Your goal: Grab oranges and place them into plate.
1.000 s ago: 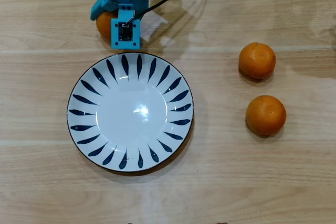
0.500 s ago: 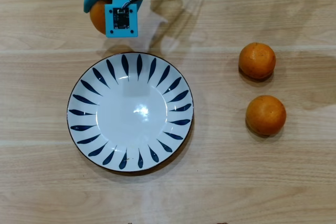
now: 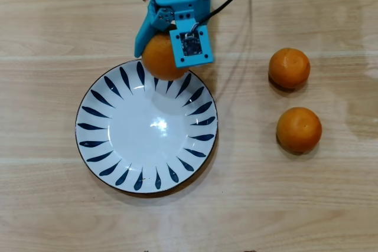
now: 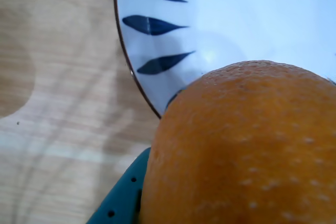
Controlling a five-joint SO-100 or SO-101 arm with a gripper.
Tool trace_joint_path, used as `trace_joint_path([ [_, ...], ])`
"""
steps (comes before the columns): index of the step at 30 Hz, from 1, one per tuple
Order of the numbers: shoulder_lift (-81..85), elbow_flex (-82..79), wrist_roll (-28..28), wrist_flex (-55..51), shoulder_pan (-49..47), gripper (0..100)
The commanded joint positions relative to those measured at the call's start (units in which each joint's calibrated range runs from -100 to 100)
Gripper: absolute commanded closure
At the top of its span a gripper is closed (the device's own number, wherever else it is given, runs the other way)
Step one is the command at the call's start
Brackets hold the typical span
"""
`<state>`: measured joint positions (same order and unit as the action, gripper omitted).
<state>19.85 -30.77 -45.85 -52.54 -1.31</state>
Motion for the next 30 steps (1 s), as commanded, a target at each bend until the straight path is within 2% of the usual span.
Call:
trace_joint_path([
  [1, 0.6, -4.3, -0.4, 8.5, -0.9, 59],
  [5, 0.6, -7.4, -0.1, 12.2, -0.9, 52],
  [16, 1.7, -5.6, -0.3, 12.0, -2.2, 52],
  [19, 4.8, -0.7, -2.3, 3.1, -5.1, 56],
  [22, 5.4, 5.1, -5.0, -8.4, -6.9, 69],
  [25, 5.4, 11.6, -5.5, -17.2, -9.2, 80],
  [30, 6.2, 16.9, -7.0, -21.0, -16.8, 79],
])
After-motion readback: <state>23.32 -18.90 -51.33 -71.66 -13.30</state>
